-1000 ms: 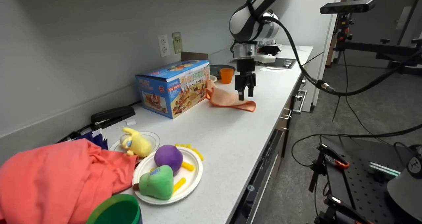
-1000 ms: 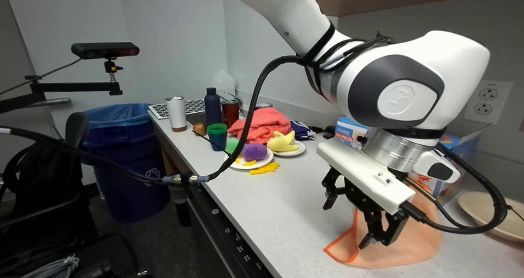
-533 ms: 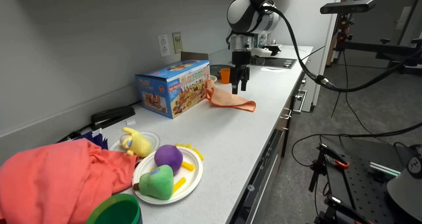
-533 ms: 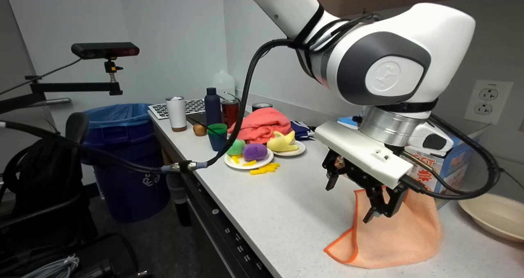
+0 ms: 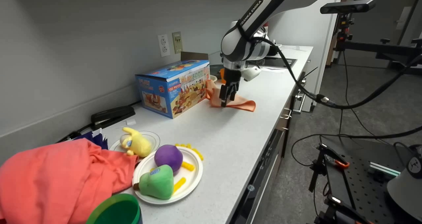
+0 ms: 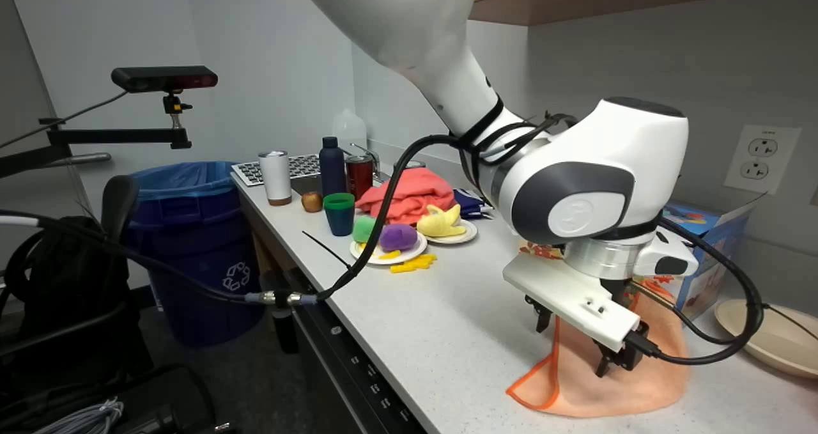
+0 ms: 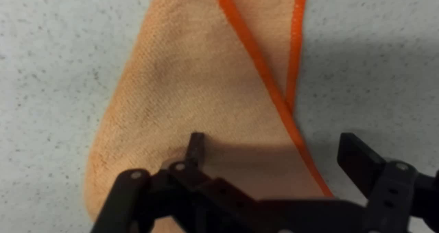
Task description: Unfold the orange cloth
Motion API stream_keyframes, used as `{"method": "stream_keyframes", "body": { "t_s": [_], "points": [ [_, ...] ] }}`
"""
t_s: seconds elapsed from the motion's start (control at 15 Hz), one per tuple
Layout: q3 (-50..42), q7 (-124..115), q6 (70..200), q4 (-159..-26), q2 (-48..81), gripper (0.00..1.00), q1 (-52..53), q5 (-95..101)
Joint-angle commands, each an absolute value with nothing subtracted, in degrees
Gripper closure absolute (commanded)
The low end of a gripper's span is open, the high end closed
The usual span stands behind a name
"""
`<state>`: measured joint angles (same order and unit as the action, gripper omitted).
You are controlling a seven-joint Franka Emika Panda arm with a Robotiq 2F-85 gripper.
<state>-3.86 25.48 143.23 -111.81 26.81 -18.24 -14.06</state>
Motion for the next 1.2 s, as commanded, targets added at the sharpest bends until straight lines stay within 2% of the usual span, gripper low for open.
{"method": "stream_keyframes", "body": {
  "t_s": [0.0, 0.27, 0.53, 0.73, 0.93, 1.13],
  "points": [
    [-2.01, 26.30, 144.49, -107.89, 30.49, 0.00, -20.84, -15.28],
    [-0.69, 25.01, 130.85, -108.32, 27.23, 0.00, -23.28, -18.58],
    [-2.61, 22.95, 115.40, -107.90, 24.12, 0.00, -23.67, -22.02],
    [-4.74, 20.73, 108.67, -107.43, 23.11, 0.00, -23.48, -23.53],
    [-6.04, 21.80, 108.64, -107.21, 22.36, 0.00, -22.81, -23.54],
    [-5.91, 25.35, 116.51, -107.75, 22.68, 0.00, -20.92, -20.24]
  ]
}}
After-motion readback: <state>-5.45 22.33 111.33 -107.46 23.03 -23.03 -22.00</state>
